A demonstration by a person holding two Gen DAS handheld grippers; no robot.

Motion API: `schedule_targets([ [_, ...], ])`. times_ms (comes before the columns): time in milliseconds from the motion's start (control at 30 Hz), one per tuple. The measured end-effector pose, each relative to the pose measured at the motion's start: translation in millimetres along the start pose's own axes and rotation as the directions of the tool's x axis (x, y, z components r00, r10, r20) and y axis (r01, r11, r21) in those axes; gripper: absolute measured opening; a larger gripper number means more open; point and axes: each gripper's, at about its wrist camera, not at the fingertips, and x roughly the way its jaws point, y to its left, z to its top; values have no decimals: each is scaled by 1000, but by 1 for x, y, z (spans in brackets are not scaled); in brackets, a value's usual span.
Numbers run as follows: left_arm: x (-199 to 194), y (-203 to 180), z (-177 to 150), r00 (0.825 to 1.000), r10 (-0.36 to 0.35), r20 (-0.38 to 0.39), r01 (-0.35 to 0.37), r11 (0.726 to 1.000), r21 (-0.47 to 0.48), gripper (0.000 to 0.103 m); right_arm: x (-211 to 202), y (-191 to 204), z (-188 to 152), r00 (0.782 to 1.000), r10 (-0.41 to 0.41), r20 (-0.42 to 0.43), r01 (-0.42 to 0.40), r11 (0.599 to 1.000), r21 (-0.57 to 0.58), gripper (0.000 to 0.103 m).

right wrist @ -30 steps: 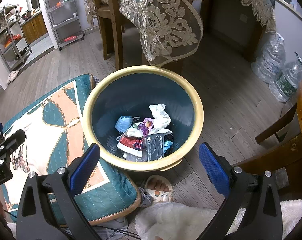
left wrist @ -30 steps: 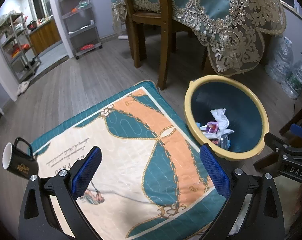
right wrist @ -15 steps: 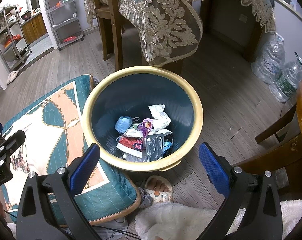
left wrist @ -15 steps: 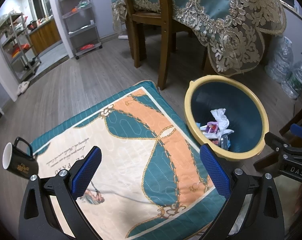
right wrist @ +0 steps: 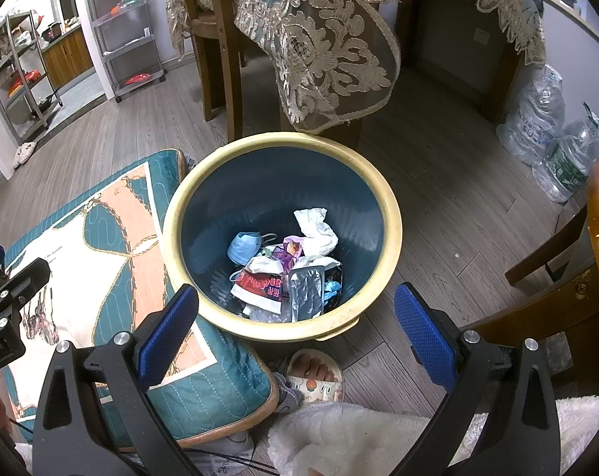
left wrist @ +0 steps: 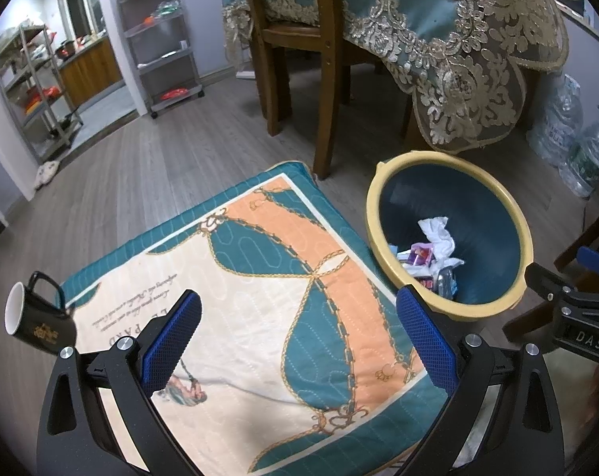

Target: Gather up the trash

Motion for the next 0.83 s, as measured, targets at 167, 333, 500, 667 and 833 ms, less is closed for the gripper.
schedule_targets([
  [167,0,1,2,1000,0,-7,0,1000,-14,98,0,0,0,1000,0,0,0,1000,0,97],
  [333,1,3,2,1000,0,-11,0,1000,-17,98,0,0,0,1000,1,0,-1,1000,0,97],
  [500,2,10,1,1000,-10,-16,10,999,-48,98,0,0,0,1000,0,0,0,1000,0,97],
  [667,2,13,4,999,29,-43,-31,998,-48,98,4,1,-2,1000,-14,-13,14,1000,-8,97],
  [833,-22,40,9,998,49,-41,-55,986,-156,98,31,31,-9,994,-91,-64,83,990,-117,97],
])
